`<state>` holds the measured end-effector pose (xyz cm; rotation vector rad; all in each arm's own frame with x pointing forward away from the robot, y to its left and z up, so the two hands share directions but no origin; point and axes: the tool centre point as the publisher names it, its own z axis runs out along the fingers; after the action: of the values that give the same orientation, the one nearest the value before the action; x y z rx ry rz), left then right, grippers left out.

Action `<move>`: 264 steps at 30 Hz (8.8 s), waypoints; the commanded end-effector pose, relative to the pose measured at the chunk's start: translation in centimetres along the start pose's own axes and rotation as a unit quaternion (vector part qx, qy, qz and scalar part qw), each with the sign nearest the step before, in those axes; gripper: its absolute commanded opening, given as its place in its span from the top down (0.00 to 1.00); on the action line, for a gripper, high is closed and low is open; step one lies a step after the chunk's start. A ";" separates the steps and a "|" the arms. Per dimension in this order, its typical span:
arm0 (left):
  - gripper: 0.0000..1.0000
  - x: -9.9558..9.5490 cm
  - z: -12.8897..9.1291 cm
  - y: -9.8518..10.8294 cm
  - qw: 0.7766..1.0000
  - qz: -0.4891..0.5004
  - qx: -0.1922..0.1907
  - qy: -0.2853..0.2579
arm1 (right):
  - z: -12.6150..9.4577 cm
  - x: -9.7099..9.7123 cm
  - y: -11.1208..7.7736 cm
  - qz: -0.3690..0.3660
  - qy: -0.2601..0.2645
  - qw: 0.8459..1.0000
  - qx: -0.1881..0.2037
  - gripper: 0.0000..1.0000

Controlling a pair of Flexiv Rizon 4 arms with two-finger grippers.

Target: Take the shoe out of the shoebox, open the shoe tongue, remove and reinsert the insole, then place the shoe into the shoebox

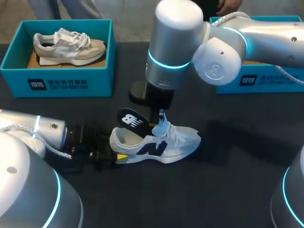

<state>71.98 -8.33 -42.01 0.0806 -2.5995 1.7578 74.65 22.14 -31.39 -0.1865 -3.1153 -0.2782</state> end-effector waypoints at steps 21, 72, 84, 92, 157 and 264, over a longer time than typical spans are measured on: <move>1.00 0.1 0.3 0.2 1.000 0.000 0.000 -0.001 | 0.7 -0.5 5.3 -0.091 0.045 0.993 -0.055 1.00; 1.00 0.1 0.3 0.2 1.000 0.000 0.000 -0.001 | 1.6 0.4 7.3 0.072 0.169 0.955 -0.232 0.53; 1.00 0.1 0.3 0.2 1.000 0.000 0.000 -0.001 | 2.5 1.0 7.5 0.085 0.173 0.951 -0.243 0.65; 1.00 0.1 0.3 0.2 1.000 0.000 0.000 -0.001 | 2.9 1.1 7.8 0.087 0.179 0.948 -0.247 0.78; 1.00 0.1 0.3 0.2 1.000 0.000 0.000 -0.001 | -13.1 -5.6 12.3 0.051 0.136 0.872 -0.468 1.00; 1.00 0.1 0.3 0.2 1.000 0.000 0.000 -0.001 | -31.7 10.5 0.1 0.255 0.245 0.779 -0.518 1.00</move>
<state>71.99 -8.37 -42.04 0.0799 -2.5995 1.7574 65.14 18.34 0.10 -0.7286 -1.9402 -1.6325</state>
